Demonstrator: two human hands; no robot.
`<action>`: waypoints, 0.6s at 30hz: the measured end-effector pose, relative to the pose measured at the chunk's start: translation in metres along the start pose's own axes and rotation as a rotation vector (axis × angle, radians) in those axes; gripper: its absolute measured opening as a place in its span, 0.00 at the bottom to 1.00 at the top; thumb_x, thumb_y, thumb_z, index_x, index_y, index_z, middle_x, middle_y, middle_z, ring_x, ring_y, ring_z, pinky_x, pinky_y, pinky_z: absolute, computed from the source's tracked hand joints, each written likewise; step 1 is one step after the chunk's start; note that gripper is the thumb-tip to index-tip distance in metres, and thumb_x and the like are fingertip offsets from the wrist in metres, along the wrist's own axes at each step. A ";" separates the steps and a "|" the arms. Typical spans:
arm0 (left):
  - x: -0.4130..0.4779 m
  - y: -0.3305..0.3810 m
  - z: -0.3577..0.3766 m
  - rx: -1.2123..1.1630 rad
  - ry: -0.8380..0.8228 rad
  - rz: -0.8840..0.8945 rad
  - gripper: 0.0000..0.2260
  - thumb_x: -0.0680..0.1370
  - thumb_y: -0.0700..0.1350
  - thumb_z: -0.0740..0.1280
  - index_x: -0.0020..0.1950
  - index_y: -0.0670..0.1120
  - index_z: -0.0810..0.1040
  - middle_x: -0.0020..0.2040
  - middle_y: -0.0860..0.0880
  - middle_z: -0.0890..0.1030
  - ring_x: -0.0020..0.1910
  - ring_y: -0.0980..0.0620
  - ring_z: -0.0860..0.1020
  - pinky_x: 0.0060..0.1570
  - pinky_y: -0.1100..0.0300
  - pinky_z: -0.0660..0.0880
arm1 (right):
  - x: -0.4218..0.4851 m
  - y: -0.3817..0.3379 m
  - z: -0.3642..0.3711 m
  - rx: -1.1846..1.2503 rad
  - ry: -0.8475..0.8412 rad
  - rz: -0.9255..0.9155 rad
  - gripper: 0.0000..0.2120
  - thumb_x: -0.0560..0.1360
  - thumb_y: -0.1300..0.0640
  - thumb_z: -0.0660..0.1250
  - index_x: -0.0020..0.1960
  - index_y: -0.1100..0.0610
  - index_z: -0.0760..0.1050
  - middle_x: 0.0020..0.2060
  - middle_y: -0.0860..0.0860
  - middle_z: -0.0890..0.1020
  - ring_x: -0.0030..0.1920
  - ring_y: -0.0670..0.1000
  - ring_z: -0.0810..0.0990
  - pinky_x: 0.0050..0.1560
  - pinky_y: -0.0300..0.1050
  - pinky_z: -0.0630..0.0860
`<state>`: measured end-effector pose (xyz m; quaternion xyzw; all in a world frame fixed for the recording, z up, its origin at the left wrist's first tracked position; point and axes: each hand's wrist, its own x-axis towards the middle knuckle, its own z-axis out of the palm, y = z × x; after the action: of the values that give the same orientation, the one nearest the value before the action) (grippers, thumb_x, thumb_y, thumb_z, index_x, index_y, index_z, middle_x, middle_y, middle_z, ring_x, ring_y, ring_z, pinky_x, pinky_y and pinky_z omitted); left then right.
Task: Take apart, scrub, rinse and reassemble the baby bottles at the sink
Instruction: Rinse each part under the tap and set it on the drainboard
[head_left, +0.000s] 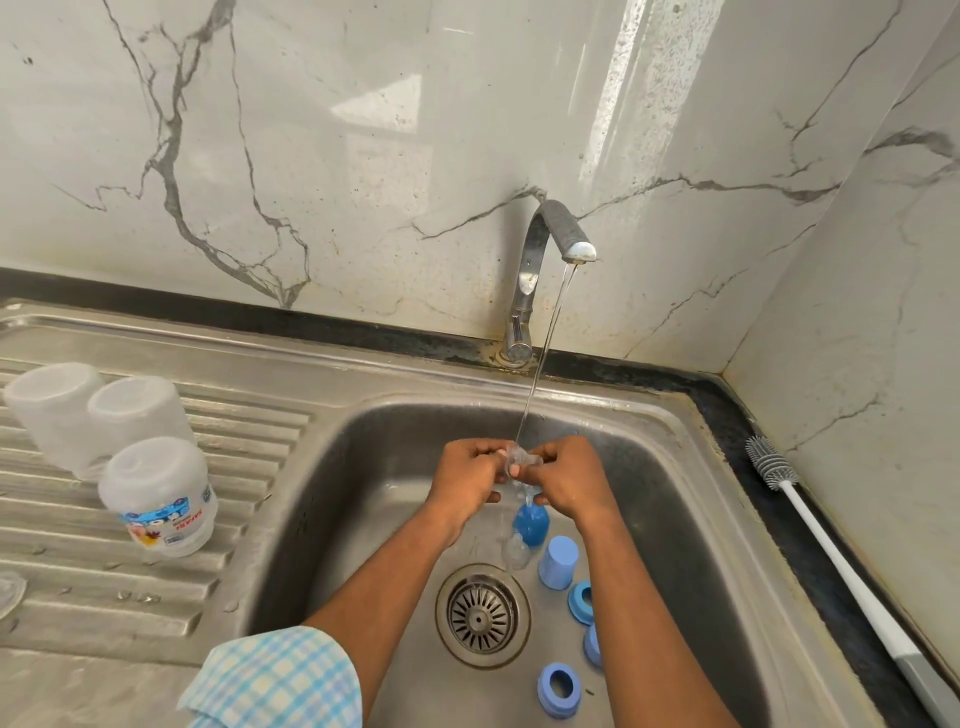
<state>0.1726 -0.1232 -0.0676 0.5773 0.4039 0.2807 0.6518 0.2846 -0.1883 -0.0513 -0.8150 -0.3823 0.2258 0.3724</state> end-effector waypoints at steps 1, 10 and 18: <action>-0.003 0.002 0.001 0.015 -0.023 0.012 0.10 0.81 0.39 0.63 0.55 0.47 0.84 0.47 0.50 0.85 0.47 0.52 0.82 0.44 0.59 0.79 | -0.001 -0.001 0.000 0.012 0.004 -0.020 0.07 0.73 0.56 0.75 0.45 0.60 0.83 0.39 0.56 0.85 0.41 0.58 0.85 0.45 0.53 0.83; -0.028 0.017 -0.014 0.077 -0.050 0.059 0.07 0.80 0.41 0.67 0.53 0.47 0.85 0.47 0.47 0.86 0.47 0.51 0.83 0.49 0.55 0.80 | -0.029 -0.011 -0.008 0.296 0.024 -0.105 0.05 0.71 0.59 0.76 0.47 0.54 0.84 0.39 0.48 0.86 0.41 0.45 0.84 0.38 0.34 0.77; -0.061 0.035 -0.026 0.613 0.100 0.453 0.13 0.80 0.43 0.66 0.63 0.49 0.81 0.57 0.52 0.84 0.56 0.53 0.81 0.57 0.59 0.76 | -0.071 -0.049 -0.031 0.198 0.335 -0.318 0.09 0.75 0.59 0.71 0.39 0.48 0.79 0.34 0.49 0.83 0.35 0.48 0.81 0.38 0.43 0.78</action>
<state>0.1223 -0.1536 -0.0214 0.8057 0.3626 0.3117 0.3497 0.2398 -0.2365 0.0122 -0.7302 -0.4145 0.0626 0.5395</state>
